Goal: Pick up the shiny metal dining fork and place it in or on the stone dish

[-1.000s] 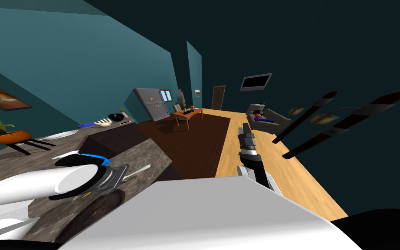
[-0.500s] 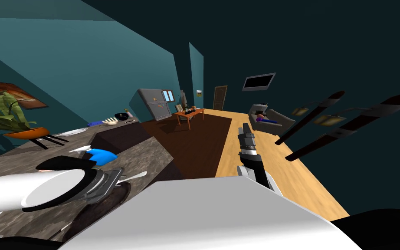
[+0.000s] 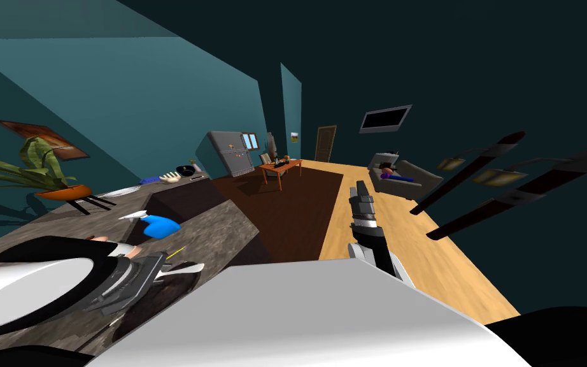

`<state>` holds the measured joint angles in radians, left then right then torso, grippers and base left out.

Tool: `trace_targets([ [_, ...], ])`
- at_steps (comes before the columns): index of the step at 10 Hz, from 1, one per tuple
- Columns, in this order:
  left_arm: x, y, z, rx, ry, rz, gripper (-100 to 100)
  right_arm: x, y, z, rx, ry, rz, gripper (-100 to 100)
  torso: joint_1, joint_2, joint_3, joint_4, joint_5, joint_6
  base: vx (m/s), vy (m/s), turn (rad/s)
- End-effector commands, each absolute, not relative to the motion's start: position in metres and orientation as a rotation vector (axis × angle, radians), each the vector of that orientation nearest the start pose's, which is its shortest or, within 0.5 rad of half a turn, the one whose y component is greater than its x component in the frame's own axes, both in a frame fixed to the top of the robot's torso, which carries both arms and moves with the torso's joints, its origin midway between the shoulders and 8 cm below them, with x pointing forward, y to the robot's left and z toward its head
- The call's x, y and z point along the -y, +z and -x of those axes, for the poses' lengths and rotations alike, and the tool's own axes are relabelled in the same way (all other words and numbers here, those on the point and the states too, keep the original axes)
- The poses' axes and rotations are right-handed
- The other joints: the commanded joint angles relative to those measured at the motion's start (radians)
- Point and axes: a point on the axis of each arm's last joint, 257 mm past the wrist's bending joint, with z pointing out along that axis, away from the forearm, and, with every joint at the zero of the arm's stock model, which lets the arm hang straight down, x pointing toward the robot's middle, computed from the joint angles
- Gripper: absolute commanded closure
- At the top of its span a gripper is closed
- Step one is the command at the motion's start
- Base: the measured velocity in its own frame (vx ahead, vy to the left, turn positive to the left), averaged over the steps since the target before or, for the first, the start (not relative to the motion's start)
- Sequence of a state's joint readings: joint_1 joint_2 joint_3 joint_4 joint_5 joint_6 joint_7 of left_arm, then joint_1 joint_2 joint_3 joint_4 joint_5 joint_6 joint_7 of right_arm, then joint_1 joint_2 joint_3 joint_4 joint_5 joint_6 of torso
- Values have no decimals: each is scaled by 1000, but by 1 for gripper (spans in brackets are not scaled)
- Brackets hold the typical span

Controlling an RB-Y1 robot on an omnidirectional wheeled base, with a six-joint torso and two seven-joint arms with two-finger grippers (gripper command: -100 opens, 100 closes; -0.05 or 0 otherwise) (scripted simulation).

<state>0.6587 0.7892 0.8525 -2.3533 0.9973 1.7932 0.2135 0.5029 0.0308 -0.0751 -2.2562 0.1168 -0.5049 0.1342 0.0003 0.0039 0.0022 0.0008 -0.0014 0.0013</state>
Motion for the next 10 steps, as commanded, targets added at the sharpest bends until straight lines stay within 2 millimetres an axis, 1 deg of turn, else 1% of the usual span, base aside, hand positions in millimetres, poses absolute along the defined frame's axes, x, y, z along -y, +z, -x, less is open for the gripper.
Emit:
trace_targets([
  [1, -520, -200, -150, -1596, -56, 2338, 100, 295, 13, -345, -700, 1022, -564, 0, 0, 0, 0, 0, 0, 0, 2, 55, 41],
  [3, -524, -196, -140, -1540, -48, 2377, 100, 295, 13, -345, -700, 1022, -564, 0, -1, 0, 0, 0, 0, -1, 6, 46, 39],
  [4, -527, -192, -129, -1491, -32, 2417, 100, 295, 13, -345, -700, 1022, -564, 0, -1, 0, 0, 0, 0, -2, 20, 66, 63],
  [5, -528, -191, -124, -1471, -20, 2436, 100, 295, 13, -345, -700, 1022, -564, 0, 1, -1, 0, 0, 0, -3, 7, 58, 32],
  [7, -529, -190, -108, -1434, 22, 2484, 100, 295, 13, -345, -700, 1022, -564, 0, -3, 0, 0, 0, 0, -3, -6, 4, -15],
  [8, -529, -190, -116, -1452, 3, 2459, 100, 295, 13, -345, -700, 1022, -564, 0, -4, 0, 0, 0, 0, -4, 2, -3, 10],
  [9, -529, -190, -115, -1448, 8, 2464, -100, 295, 13, -345, -700, 1022, -564, 0, -4, -1, -1, 0, 0, -4, 0, 0, 0],
  [10, -529, -190, -115, -1449, 8, 2464, -100, 295, 13, -345, -700, 1022, -564, 0, -4, -1, -1, -1, 0, -4, 0, 0, 0],
])
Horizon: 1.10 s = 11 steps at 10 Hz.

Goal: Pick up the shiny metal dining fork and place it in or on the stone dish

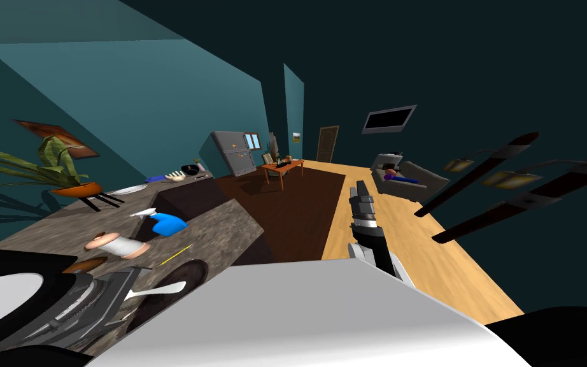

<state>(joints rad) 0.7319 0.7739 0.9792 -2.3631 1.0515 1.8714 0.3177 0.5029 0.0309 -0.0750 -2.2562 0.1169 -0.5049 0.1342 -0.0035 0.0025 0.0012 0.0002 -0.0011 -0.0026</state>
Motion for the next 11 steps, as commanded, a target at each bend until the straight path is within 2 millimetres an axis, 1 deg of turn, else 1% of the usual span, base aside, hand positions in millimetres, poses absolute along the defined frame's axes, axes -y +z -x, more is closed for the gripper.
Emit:
trace_targets([
  [1, -529, -190, -115, -1449, 8, 2464, -100, 295, 13, -345, -700, 1022, -564, 0, 0, 0, 0, 0, 0, 0, 0, 0, 0],
  [3, -529, -190, -115, -1449, 8, 2464, -100, 295, 13, -345, -700, 1022, -564, 0, 0, 0, 0, 0, 0, 0, 0, 0, 0],
  [4, -529, -190, -115, -1449, 8, 2464, 0, 295, 13, -345, -700, 1022, -564, 0, 0, 0, 0, 0, 0, 0, 0, 0, 0],
  [5, -521, -195, -139, -1583, -60, 2415, -100, 295, 13, -345, -700, 1022, -564, 0, 0, 0, 0, 0, 0, 0, 29, -61, 223],
  [6, -520, -199, -142, -1639, -64, 2407, -100, 295, 13, -345, -700, 1022, -564, 0, -3, -2, -1, 0, 0, -1, 39, -95, 134],
  [8, -530, -201, -138, -1611, -42, 2445, -100, 295, 13, -345, -700, 1022, -564, 0, -4, -2, -1, -1, -1, 0, 15, -44, -21],
  [9, -518, -204, -162, -1739, -110, 2378, -100, 295, 13, -345, -700, 1022, -564, 0, -2, -1, -1, 0, -1, 0, 22, -67, 213],
  [10, -517, -207, -165, -1791, -116, 2367, -100, 295, 13, -345, -700, 1022, -564, 0, -4, -2, -1, 0, -1, -1, 39, -99, 138],
  [11, -526, -206, -163, -1781, -90, 2381, -100, 295, 13, -345, -700, 1022, -564, 0, -6, -3, -2, -1, -1, 0, 25, -61, -17],
])
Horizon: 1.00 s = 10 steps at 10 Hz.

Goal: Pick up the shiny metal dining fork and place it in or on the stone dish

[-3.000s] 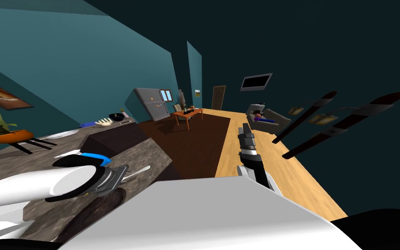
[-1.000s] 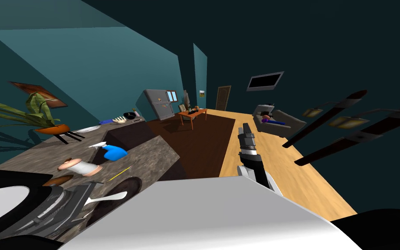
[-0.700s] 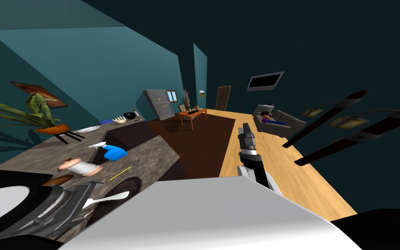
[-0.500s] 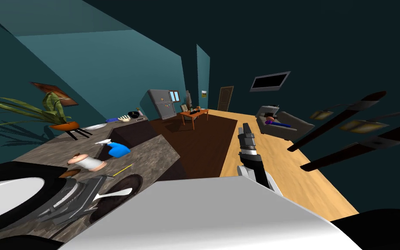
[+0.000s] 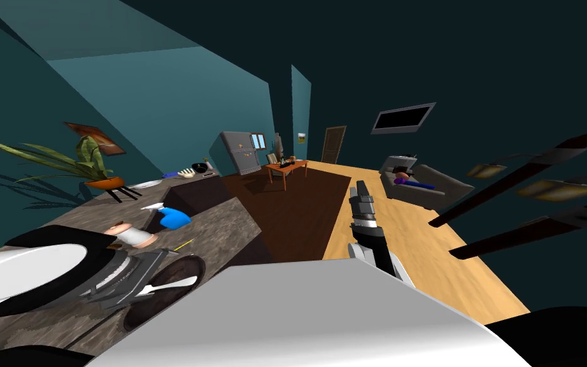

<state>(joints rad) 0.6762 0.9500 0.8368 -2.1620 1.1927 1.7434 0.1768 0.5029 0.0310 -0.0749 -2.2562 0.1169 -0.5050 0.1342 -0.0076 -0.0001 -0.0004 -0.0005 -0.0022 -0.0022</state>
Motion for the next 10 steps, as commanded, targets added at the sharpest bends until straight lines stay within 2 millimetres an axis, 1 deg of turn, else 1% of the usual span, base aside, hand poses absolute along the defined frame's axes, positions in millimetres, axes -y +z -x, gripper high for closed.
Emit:
trace_targets([
  [1, -532, -210, -160, -1752, -86, 2419, -100, 295, 13, -345, -700, 1022, -564, 0, 0, 0, 0, 0, 0, 0, 4, -13, -27],
  [2, -523, -212, -181, -1866, -151, 2345, -100, 295, 13, -345, -700, 1022, -564, 0, 3, 1, 1, 0, 1, 0, 26, -75, 204],
  [3, -520, -216, -182, -1906, -155, 2349, -100, 295, 13, -345, -700, 1022, -564, 0, 0, 1, 1, 0, 0, -1, 31, -99, 130],
  [4, -530, -213, -181, -1893, -124, 2359, -100, 295, 13, -345, -700, 1022, -564, 0, -2, 0, 0, 0, 0, 0, 13, -47, 0],
  [5, -537, -216, -177, -1863, -121, 2396, -100, 295, 13, -345, -700, 1022, -564, 0, 1, 1, 0, 0, 0, 0, 3, -6, -17],
  [6, -528, -216, -197, -1962, -179, 2325, -100, 295, 13, -345, -700, 1022, -564, 0, 3, 1, 1, 0, 1, 0, 13, -55, 218],
  [7, -530, -219, -198, -1994, -171, 2324, -100, 295, 13, -345, -700, 1022, -564, 0, 1, 1, 1, 0, 1, -1, 23, -95, 136],
  [8, -539, -218, -196, -1972, -149, 2343, -100, 295, 13, -345, -700, 1022, -564, 0, -1, 1, 0, 0, 0, 0, 22, -66, -15],
  [9, -546, -220, -193, -1942, -146, 2378, -100, 295, 13, -345, -700, 1022, -564, 0, 0, 0, 0, 0, 0, 0, 11, -19, -28],
  [10, -547, -221, -192, -1934, -145, 2387, -100, 295, 13, -345, -700, 1022, -564, 0, 3, 1, 1, 0, 1, 0, -1, 10, -2],
])
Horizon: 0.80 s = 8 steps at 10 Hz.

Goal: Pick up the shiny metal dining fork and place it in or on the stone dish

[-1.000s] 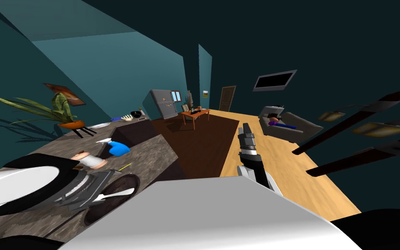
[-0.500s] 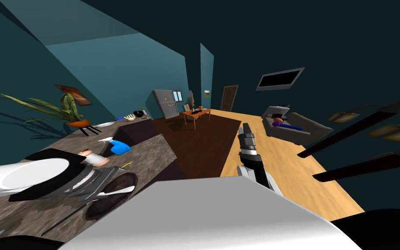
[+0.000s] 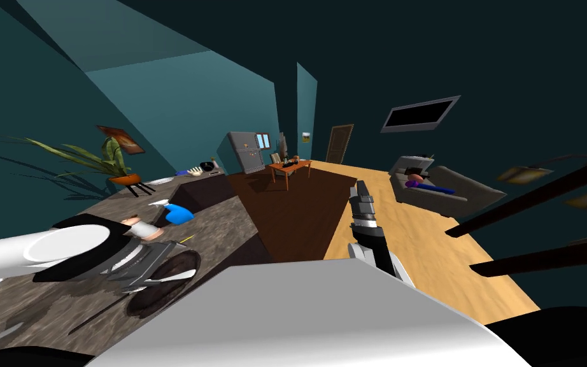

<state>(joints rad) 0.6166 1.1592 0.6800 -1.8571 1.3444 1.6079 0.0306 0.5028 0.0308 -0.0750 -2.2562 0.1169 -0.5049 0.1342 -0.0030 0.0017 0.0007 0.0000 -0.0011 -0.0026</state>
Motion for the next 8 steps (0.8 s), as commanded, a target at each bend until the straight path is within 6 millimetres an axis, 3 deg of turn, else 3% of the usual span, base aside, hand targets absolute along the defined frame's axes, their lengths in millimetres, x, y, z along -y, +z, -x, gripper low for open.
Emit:
trace_targets([
  [1, -543, -220, -210, -2008, -193, 2326, -100, 295, 13, -345, -700, 1022, -564, 0, 0, 0, 0, 0, 0, 0, 8, -58, 203],
  [4, -561, -221, -205, -1982, -159, 2371, -100, 295, 13, -345, -700, 1022, -564, 0, -5, -2, -1, 0, -1, 0, 20, -60, 40],
  [5, -559, -219, -223, -2044, -205, 2306, -100, 295, 13, -345, -700, 1022, -564, 0, -2, -1, 0, 0, -1, 0, 26, -78, 216],
  [8, -580, -218, -218, -2003, -162, 2352, -100, 295, 13, -345, -700, 1022, -564, 0, -4, -1, 0, 0, -1, 0, 8, -55, 29],
])
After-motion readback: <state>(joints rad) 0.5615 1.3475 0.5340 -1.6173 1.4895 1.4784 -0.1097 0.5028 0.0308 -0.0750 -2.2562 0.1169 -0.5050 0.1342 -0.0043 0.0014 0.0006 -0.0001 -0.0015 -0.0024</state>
